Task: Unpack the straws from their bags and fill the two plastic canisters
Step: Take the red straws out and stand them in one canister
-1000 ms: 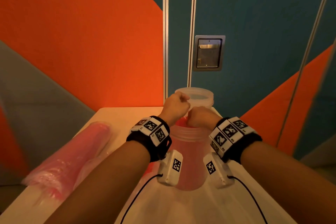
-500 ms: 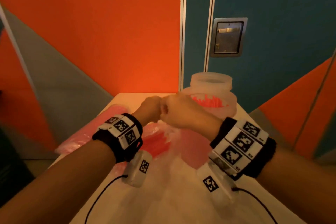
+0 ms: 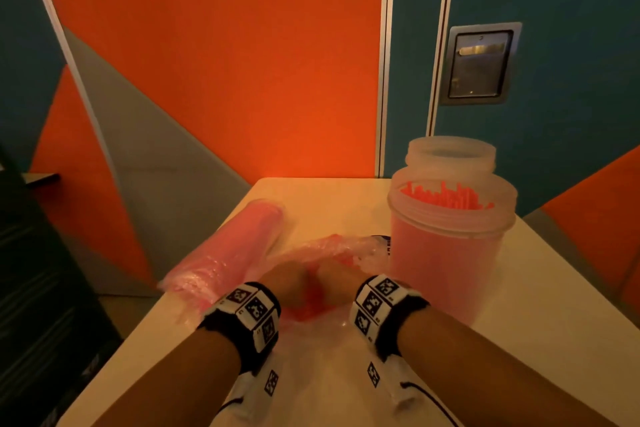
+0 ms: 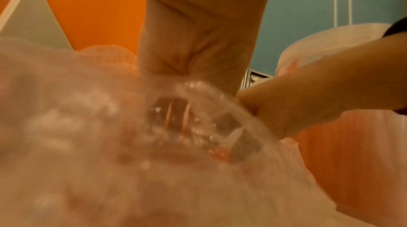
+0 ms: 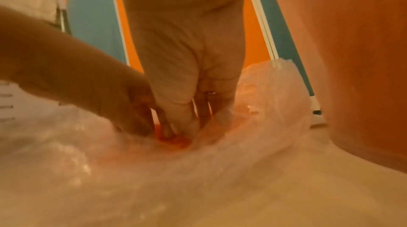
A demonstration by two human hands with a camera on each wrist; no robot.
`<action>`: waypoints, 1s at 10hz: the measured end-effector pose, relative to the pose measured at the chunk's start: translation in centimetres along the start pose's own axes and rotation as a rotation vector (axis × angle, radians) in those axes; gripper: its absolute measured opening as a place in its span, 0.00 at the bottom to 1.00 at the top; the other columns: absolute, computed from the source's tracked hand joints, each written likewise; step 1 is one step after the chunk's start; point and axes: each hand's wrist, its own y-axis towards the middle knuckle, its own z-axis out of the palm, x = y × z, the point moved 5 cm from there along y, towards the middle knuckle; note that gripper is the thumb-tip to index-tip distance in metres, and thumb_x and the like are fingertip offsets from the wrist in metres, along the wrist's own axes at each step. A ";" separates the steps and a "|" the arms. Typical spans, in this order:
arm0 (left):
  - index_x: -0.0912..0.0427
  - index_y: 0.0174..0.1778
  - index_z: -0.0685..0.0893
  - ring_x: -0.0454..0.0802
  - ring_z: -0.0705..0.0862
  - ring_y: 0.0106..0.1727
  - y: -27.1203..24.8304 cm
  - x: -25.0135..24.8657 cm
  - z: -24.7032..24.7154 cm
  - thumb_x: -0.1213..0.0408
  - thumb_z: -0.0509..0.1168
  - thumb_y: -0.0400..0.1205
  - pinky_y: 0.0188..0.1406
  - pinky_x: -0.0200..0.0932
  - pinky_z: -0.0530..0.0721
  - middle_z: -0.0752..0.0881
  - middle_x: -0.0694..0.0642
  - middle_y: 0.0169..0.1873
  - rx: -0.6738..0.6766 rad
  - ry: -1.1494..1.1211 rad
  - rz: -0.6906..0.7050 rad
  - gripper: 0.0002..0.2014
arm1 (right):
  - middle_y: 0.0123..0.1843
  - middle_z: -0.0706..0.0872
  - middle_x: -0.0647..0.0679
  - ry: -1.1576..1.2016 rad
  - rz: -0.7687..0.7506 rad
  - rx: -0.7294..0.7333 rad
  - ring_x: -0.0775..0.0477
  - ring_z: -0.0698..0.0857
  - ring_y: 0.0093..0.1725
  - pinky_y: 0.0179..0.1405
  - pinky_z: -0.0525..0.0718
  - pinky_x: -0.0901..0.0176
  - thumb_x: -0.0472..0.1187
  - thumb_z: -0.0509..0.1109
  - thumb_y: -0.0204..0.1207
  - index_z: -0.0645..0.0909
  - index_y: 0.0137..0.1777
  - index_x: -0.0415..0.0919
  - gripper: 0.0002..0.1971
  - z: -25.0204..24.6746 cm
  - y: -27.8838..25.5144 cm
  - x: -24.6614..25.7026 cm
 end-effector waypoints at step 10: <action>0.52 0.67 0.74 0.42 0.83 0.56 1.0 3.6 1.1 0.58 0.78 0.69 0.59 0.33 0.80 0.83 0.47 0.58 -0.162 -0.538 0.287 0.32 | 0.55 0.86 0.36 0.070 -0.236 -0.146 0.38 0.85 0.54 0.54 0.79 0.53 0.30 0.59 0.79 0.81 0.59 0.34 0.13 -1.2 -0.1 -1.0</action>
